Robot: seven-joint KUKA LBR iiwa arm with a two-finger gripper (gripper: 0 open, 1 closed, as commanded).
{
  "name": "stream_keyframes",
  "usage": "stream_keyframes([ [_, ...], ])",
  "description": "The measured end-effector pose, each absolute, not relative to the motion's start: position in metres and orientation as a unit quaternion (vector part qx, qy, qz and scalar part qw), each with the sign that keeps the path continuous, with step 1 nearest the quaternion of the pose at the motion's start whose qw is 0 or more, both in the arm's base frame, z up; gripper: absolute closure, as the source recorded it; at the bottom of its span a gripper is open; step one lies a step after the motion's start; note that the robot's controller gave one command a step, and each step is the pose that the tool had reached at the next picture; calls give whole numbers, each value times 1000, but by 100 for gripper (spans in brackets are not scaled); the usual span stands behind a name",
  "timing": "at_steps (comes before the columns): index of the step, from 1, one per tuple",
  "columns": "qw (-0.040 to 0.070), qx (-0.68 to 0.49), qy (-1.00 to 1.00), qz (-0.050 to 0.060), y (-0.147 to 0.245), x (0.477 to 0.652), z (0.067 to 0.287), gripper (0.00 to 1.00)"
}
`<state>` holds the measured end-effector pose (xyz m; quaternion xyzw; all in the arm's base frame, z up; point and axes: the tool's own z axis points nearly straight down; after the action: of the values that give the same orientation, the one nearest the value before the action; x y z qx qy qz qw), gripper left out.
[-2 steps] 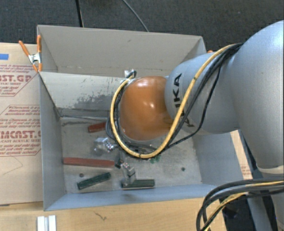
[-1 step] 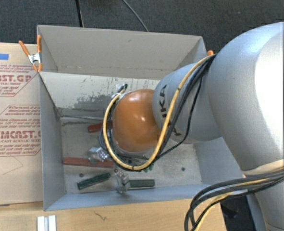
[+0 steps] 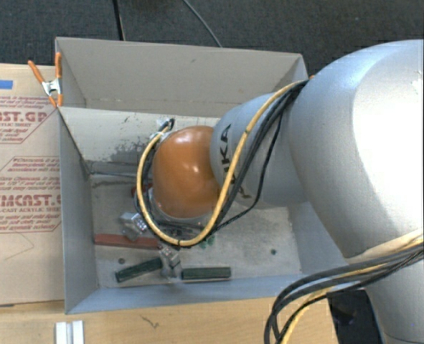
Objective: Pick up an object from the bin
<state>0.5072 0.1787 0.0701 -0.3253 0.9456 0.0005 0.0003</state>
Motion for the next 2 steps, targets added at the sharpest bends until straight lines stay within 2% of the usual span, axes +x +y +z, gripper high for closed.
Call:
stream_keyframes([
  [1,0,-167,986,-1,229,520,72,100],
  [2,0,-167,986,-1,229,520,72,100],
])
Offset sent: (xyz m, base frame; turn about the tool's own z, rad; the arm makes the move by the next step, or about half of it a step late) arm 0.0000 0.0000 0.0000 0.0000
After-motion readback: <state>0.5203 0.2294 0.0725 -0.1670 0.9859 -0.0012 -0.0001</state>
